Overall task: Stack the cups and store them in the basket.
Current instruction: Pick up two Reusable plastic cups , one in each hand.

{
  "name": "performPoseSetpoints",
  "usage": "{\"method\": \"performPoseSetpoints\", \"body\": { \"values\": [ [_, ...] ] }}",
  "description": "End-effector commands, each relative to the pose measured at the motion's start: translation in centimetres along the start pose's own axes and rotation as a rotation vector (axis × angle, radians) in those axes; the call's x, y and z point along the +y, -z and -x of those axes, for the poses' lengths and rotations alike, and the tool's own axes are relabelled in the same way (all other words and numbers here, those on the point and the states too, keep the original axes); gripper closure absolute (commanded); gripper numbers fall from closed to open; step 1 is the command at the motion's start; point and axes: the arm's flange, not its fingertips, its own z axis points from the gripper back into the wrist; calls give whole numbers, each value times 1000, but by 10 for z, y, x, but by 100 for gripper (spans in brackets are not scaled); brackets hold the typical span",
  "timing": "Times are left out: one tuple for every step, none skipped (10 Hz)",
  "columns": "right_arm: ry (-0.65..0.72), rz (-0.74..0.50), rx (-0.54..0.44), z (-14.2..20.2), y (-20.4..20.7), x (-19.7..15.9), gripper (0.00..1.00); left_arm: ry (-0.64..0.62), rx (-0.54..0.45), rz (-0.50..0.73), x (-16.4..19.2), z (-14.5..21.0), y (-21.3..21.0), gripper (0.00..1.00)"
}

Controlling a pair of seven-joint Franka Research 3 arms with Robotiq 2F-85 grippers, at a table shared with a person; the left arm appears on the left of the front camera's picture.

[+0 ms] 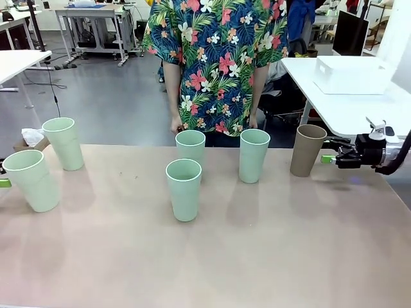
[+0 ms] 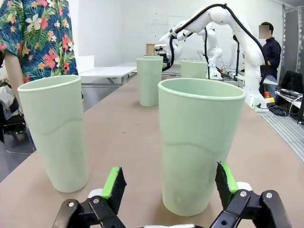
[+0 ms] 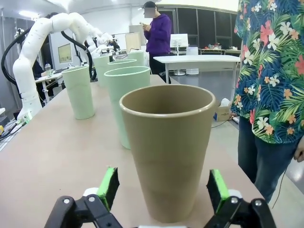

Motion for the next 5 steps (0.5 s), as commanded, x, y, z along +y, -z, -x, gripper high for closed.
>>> {"method": "performPoseSetpoints", "body": {
  "values": [
    [-21,26,-24,-1,4,-3,0,33,-23,-27,-2,4,6,0],
    [-27,25,-27,0,6,-5,0,44,-23,-38,0,6,7,0],
    [-29,25,-28,0,6,-5,0,54,-21,-44,0,8,10,0],
    [-36,27,-29,1,7,-7,0,57,-23,-46,0,9,12,0],
    [-43,31,-33,2,9,-9,0,67,-27,-55,1,10,14,0]
  ]
}}
